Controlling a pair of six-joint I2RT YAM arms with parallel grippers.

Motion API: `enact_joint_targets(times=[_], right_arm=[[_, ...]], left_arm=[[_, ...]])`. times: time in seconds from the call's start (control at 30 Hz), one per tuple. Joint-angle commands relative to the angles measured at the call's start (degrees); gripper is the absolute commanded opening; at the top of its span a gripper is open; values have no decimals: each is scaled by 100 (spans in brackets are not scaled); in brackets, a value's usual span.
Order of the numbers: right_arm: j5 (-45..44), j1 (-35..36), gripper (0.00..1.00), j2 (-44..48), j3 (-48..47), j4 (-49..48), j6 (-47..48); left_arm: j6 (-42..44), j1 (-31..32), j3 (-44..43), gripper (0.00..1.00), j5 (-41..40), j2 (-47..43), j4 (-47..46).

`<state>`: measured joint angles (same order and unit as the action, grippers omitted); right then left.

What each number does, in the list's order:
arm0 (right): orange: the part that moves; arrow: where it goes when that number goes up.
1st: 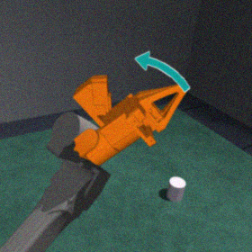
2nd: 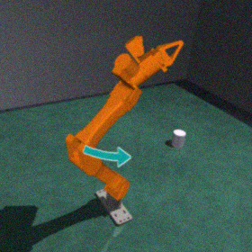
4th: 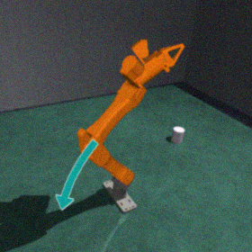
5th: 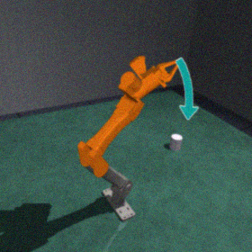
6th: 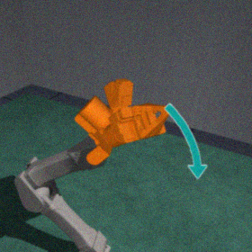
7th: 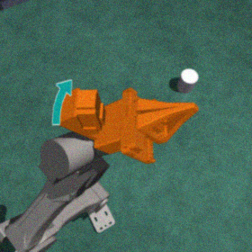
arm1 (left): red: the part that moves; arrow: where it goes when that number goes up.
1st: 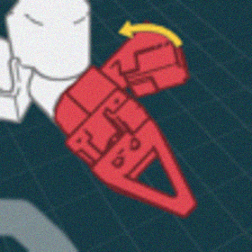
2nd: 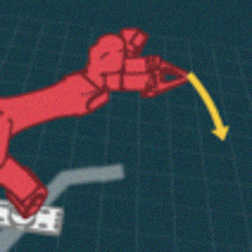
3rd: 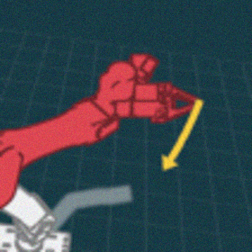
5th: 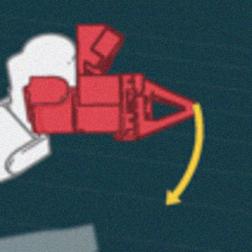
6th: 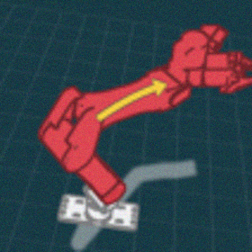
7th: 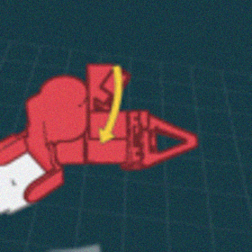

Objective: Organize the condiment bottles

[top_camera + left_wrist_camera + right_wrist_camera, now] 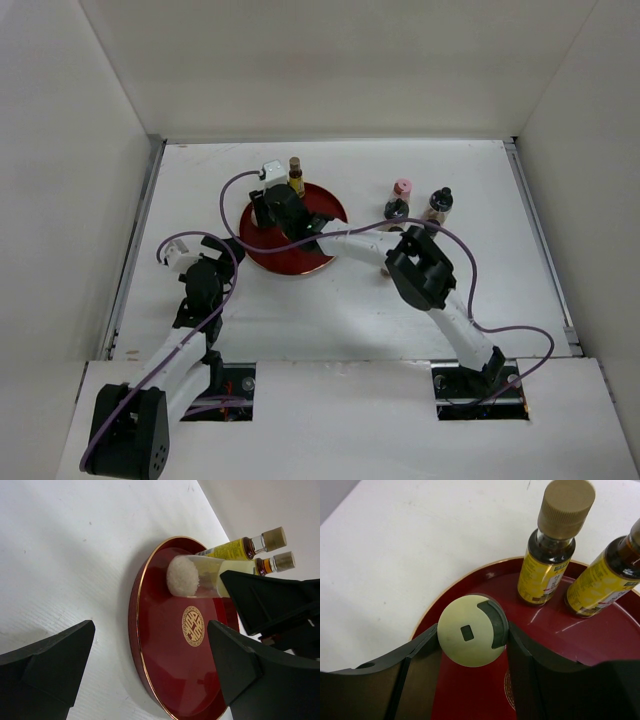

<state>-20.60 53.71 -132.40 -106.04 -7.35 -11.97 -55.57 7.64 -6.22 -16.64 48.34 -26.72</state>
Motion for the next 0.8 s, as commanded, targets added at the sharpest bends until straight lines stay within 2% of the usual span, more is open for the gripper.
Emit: enact_joint_targets(times=[0.0,0.17,0.33,0.43,0.77], right_arm=[[-146,38,50,-58,-312,-372,54],[-190,38,53,-93,-295,-363,46],[-172,38,68,-181,-286,-433,-51],[-102,38,73,-207,-303,-460,-200],[-67,56,72,416,206,-714,-280]], left_arm=[[-6,-4,-55,100,3,-61,-158],[-6,-4,-55,100,-5,-61,-167],[2,14,-64,100,12,-17,-184],[-15,-12,-72,100,64,0,-176],[2,-21,-46,100,21,-123,-158]])
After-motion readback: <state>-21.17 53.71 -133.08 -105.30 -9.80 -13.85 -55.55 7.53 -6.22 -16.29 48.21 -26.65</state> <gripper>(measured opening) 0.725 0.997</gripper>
